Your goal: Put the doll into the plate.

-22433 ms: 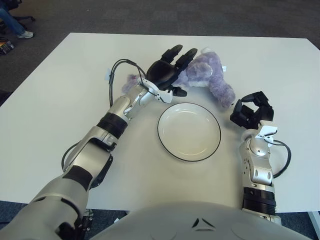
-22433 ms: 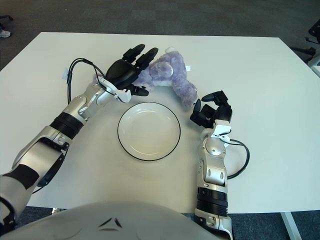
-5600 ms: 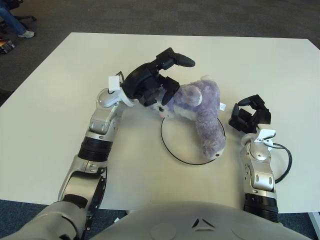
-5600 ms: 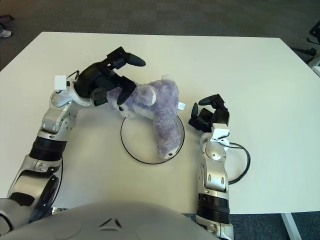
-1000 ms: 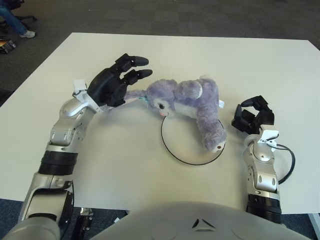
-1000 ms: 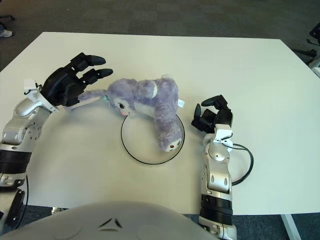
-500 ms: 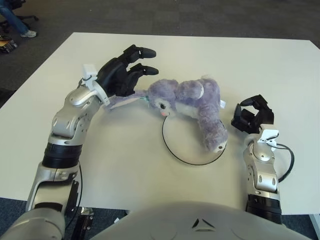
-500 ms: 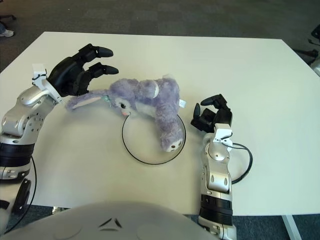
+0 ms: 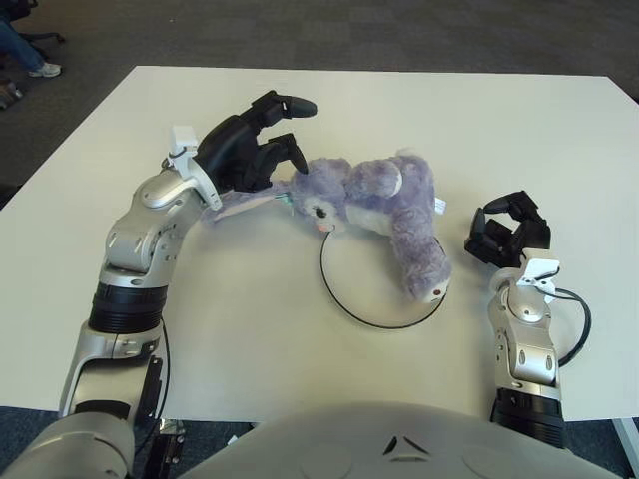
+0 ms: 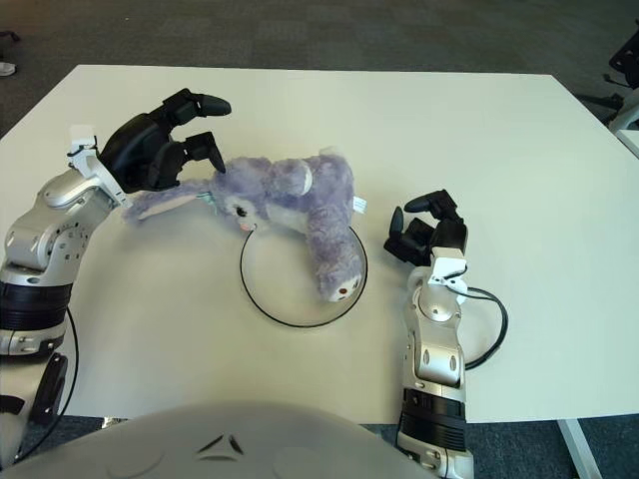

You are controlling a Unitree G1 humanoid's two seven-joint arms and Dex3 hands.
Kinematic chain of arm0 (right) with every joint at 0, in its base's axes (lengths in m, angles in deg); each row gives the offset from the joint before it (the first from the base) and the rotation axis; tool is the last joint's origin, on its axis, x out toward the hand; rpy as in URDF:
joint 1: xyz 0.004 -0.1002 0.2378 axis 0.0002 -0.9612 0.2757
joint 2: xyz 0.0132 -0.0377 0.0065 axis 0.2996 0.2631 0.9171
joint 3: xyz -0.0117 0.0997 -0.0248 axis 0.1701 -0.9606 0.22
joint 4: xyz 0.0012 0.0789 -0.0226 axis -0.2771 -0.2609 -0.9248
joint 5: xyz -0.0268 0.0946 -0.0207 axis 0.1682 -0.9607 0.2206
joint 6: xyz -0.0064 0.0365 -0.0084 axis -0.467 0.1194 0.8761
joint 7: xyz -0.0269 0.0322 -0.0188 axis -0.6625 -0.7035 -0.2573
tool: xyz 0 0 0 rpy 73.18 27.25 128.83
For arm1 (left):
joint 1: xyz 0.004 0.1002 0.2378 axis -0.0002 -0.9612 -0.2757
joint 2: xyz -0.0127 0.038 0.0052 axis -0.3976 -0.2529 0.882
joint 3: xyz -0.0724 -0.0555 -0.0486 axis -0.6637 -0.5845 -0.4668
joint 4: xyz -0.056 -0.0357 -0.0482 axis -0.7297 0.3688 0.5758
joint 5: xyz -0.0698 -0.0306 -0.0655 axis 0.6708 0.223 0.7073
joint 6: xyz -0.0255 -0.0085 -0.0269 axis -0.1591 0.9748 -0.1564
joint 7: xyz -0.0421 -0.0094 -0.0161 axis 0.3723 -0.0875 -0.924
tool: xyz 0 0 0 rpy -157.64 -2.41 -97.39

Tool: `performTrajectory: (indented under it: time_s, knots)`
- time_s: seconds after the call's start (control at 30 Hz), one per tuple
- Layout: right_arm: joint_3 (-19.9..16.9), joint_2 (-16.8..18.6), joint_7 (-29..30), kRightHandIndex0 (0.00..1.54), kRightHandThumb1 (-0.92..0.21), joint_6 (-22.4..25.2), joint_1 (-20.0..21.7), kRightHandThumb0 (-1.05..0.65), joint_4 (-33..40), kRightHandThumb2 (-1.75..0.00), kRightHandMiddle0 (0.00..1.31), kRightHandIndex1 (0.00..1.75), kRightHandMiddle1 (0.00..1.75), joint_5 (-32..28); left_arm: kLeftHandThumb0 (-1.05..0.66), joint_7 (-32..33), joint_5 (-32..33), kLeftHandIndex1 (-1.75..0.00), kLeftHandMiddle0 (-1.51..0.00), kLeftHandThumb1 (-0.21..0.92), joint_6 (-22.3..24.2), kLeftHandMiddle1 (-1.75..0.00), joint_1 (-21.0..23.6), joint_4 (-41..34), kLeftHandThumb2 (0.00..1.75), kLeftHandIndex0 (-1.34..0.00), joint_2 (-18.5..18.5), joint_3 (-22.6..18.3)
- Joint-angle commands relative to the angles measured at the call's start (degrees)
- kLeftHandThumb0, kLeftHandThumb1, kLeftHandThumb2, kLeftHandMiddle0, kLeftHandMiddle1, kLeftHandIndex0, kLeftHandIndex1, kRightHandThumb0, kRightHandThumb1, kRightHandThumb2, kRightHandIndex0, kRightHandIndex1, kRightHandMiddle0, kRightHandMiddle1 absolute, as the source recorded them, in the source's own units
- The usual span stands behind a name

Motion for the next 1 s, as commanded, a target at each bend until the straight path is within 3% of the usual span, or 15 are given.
performTrajectory:
  time_s: [0.0, 0.13, 0.17, 0.2, 0.23, 0.27, 0.33, 0.47, 0.97]
  knots:
    - [-0.1, -0.1, 0.2, 1.14, -0.38, 0.4, 0.0, -0.46, 0.8, -1.24, 0.56, 1.75, 1.75, 0.3, -0.70, -0.5, -0.7, -1.19, -0.55, 0.57, 0.7, -1.75, 0.6, -0.1, 0.79, -0.02, 0.2, -0.7]
    - [-0.1, -0.2, 0.3, 1.14, -0.38, 0.4, 0.0, -0.46, 0.8, -1.24, 0.56, 1.75, 1.75, 0.3, -0.70, -0.6, -0.8, -1.19, -0.55, 0.57, 0.8, -1.75, 0.6, -0.2, 0.79, -0.02, 0.3, -0.8]
    - [-0.1, -0.2, 0.2, 1.14, -0.38, 0.6, 0.0, -0.46, 0.9, -1.24, 0.56, 1.75, 1.75, 0.2, -0.70, 4.9, -18.3, -1.19, -0.55, 0.57, -20.2, -1.75, -0.3, 5.6, 0.79, -0.02, -6.2, 0.9]
    - [-0.2, -0.2, 0.1, 1.15, -0.38, 0.7, -0.1, -0.46, 0.9, -1.24, 0.57, 1.75, 1.75, 0.1, -0.83, 9.1, -31.4, -0.95, -0.37, 0.68, -35.9, -1.34, -1.0, 10.0, 0.71, -0.02, -11.1, 2.2]
    - [-0.3, -0.2, 0.1, 1.15, -0.38, 0.6, -0.1, -0.46, 0.9, -1.24, 0.57, 1.75, 1.75, 0.0, -0.87, 12.5, -41.4, -0.86, -0.33, 0.73, -43.9, -1.16, 0.1, 12.1, 0.66, -0.01, -13.9, 5.3]
    - [-0.3, -0.2, 0.1, 1.15, -0.37, 0.6, -0.1, -0.46, 0.9, -1.25, 0.57, 1.75, 1.75, 0.0, -0.93, 14.4, -46.8, -0.72, -0.28, 0.80, -47.4, -0.86, 1.1, 13.0, 0.60, -0.01, -15.2, 7.3]
    - [-0.3, -0.3, 0.1, 1.16, -0.37, 0.3, -0.1, -0.46, 0.7, -1.25, 0.57, 1.75, 1.75, -0.1, -1.00, 15.3, -48.9, -0.56, -0.23, 0.87, -45.0, -0.52, 3.8, 13.4, 0.55, 0.00, -14.1, 10.4]
    - [-0.4, -0.3, 0.2, 1.17, -0.36, 0.1, -0.1, -0.47, 0.5, -1.26, 0.58, 1.75, 1.75, -0.2, -1.04, 16.5, -51.0, -0.48, -0.20, 0.91, -46.3, -0.32, 6.2, 16.2, 0.51, 0.00, -12.9, 12.7]
    - [-0.5, 0.4, 0.7, 1.15, -0.41, -0.1, -0.1, -0.45, 0.9, -1.20, 0.54, 1.75, 1.75, -0.4, -1.04, 26.2, -56.6, -0.42, -0.16, 0.92, -57.4, -0.16, 7.6, 26.3, 0.39, 0.00, -9.3, 11.5]
